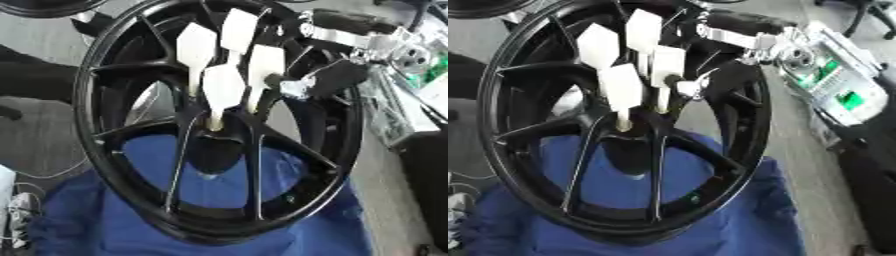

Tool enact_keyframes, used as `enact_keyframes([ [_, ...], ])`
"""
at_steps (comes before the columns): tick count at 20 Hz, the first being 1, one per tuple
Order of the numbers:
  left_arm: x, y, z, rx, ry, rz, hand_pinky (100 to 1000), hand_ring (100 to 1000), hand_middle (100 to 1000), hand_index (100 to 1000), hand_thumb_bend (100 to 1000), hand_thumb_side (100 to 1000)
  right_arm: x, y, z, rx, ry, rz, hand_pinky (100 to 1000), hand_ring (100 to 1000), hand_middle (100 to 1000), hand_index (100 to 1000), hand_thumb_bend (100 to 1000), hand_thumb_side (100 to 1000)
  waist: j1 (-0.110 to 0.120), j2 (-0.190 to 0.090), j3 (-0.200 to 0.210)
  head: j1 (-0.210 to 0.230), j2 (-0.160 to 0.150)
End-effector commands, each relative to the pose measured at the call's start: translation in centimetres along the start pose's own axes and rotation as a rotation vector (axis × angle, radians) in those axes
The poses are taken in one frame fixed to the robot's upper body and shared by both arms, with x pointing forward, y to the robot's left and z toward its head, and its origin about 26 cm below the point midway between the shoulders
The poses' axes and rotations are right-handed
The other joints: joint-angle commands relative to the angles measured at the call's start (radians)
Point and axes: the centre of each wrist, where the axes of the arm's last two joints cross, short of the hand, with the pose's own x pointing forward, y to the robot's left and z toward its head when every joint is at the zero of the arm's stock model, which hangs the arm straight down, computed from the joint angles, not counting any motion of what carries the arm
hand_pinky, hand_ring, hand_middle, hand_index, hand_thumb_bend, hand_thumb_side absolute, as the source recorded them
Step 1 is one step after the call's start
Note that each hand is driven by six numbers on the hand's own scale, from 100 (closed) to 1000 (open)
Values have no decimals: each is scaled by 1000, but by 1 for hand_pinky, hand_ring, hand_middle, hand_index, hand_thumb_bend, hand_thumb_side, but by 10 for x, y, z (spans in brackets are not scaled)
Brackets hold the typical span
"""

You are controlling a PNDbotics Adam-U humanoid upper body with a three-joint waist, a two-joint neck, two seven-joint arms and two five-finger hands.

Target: Pull the pin out of the wheel hub.

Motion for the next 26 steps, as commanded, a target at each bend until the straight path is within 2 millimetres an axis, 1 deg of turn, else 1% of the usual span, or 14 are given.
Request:
enact_keyframes([
  [1,9,4,-4,-3,-28,-10,826,764,790,754,989,288,-1,-7,2,-3,5,2,873,772,602,838,144,583,4,-15,2,-2,-5],
  [5,9,3,-4,-5,-31,-9,827,764,790,753,987,288,-2,-7,2,9,7,-22,861,756,567,808,115,594,4,-13,5,-2,-5],
  [7,9,3,-4,-5,-31,-8,827,764,789,753,987,288,-2,-7,2,15,5,-30,857,753,561,804,116,594,5,-12,6,-1,-6],
  [8,9,3,-4,-5,-31,-8,827,764,789,753,987,288,-2,-7,1,16,4,-31,853,749,548,783,117,590,5,-12,6,-1,-7],
  [11,10,3,-4,-5,-32,-8,828,764,788,752,986,287,-2,-7,1,22,3,-39,845,734,519,757,114,579,5,-11,8,-2,-8],
  [14,9,3,-4,-3,-31,-8,828,764,788,752,986,287,-2,-7,1,24,2,-47,845,734,519,757,114,579,5,-11,8,-1,-8],
  [15,9,3,-4,-3,-30,-8,828,764,788,752,985,287,-2,-7,1,17,-1,-53,810,626,427,667,100,510,5,-11,7,-1,-7],
  [19,8,4,-3,1,-24,-10,829,760,789,752,984,286,3,-13,5,-41,-28,-124,790,574,385,623,100,466,6,-13,3,1,-4],
  [23,7,5,-3,3,-23,-11,830,758,789,752,983,287,12,-22,11,-89,-56,-167,774,545,361,596,100,468,7,-14,1,1,-4],
  [26,7,5,-3,3,-22,-11,830,757,789,750,980,288,21,-28,17,-114,-87,-196,759,522,341,564,100,487,8,-16,-2,1,-3],
])
